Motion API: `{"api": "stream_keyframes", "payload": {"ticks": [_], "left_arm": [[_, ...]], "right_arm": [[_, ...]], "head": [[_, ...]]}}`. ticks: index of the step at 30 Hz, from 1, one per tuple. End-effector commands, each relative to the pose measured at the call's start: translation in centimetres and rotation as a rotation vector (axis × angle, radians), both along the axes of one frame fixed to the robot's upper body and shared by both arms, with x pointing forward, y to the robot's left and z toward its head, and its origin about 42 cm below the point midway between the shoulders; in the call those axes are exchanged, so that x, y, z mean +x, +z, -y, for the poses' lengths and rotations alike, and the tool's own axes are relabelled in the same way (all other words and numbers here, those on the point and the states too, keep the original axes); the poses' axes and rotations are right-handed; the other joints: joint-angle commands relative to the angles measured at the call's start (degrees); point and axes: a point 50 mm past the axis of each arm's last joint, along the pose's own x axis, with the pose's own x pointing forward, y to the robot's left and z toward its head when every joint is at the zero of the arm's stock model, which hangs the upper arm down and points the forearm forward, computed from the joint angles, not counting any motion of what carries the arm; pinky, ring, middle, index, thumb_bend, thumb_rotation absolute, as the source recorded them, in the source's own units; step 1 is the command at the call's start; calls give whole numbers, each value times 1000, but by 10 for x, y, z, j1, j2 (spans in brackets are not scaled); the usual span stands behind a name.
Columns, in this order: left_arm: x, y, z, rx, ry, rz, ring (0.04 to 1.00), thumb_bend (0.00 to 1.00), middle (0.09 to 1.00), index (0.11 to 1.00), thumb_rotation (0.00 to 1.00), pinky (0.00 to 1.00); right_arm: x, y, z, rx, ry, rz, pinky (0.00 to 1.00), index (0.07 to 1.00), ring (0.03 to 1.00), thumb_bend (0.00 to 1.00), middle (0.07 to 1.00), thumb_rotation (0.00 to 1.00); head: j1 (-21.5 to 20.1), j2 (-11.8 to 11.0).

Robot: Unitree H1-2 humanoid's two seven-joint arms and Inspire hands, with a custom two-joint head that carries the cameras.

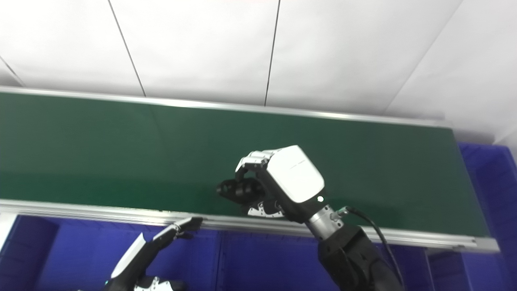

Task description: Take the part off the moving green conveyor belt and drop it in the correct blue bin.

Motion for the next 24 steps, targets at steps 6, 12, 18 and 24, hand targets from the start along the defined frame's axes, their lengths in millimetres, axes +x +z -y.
{"api": "stream_keyframes", "payload": {"ticks": [6,12,18,24], "left_arm": [[3,15,-4,-51,-9,42,826,693,866,862,741,720],[8,20,-8,-61,-7,45,805,725,860,860,752,684],[15,28,-11,-82,-8,58,784,729,863,856,742,630],[20,33,-13,-78,-9,81,771,707,856,855,751,622]], "right_arm": [[-52,-11,0,63,-49,-117,302,474,451,491,563,0],[-88,-38,1,55,-80,-245,318,468,465,493,561,0],[-103,-64,3,-5,-84,-324,321,455,470,495,552,0],[-103,-83,-1,-159,-52,-451,351,496,441,492,565,0]], "head": [[-16,28],[-28,51],[-40,74],[-49,84]]}}
